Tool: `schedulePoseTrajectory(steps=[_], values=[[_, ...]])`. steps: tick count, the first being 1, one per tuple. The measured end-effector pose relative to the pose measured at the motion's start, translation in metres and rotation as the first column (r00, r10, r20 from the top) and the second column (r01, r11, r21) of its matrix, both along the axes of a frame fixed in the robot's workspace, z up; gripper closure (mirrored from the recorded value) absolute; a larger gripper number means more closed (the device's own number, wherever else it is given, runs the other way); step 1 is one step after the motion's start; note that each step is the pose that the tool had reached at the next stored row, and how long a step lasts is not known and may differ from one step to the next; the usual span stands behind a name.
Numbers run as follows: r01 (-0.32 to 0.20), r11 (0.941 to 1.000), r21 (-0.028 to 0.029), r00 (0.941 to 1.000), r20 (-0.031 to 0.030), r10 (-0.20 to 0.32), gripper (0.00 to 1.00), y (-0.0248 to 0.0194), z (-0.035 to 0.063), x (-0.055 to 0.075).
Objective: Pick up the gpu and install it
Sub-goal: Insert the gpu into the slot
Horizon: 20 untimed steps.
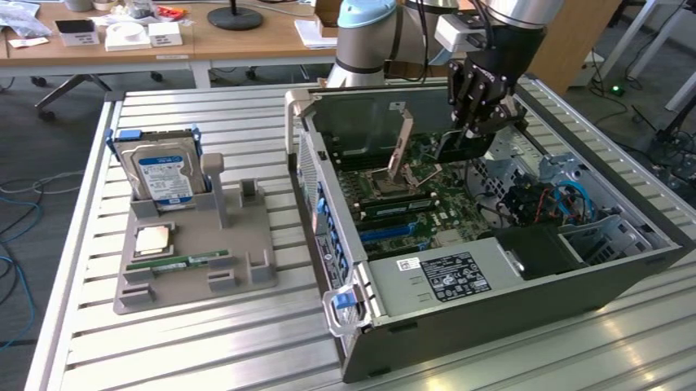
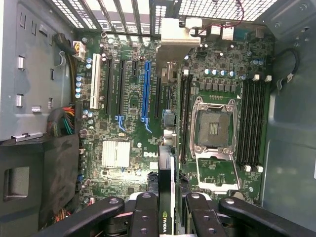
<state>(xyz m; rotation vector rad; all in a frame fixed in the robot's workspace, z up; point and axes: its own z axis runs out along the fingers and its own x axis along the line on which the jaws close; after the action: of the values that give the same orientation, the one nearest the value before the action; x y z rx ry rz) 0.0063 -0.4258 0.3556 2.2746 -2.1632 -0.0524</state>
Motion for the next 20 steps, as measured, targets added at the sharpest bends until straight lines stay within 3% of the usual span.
schedulePoseTrajectory(steps=[6, 15, 20], values=[[0.000, 1.0000, 0.0001, 1.0000, 0.0036, 0.000, 0.74, 0.0000, -0.0018, -0.001], [0.000, 1.0000, 0.0001, 0.9997, 0.0231, 0.000, 0.74, 0.0000, -0.0074, -0.009], [0.027, 0.9996, -0.0001, 0.9994, 0.0239, -0.027, 0.74, -0.0002, -0.0088, -0.010]])
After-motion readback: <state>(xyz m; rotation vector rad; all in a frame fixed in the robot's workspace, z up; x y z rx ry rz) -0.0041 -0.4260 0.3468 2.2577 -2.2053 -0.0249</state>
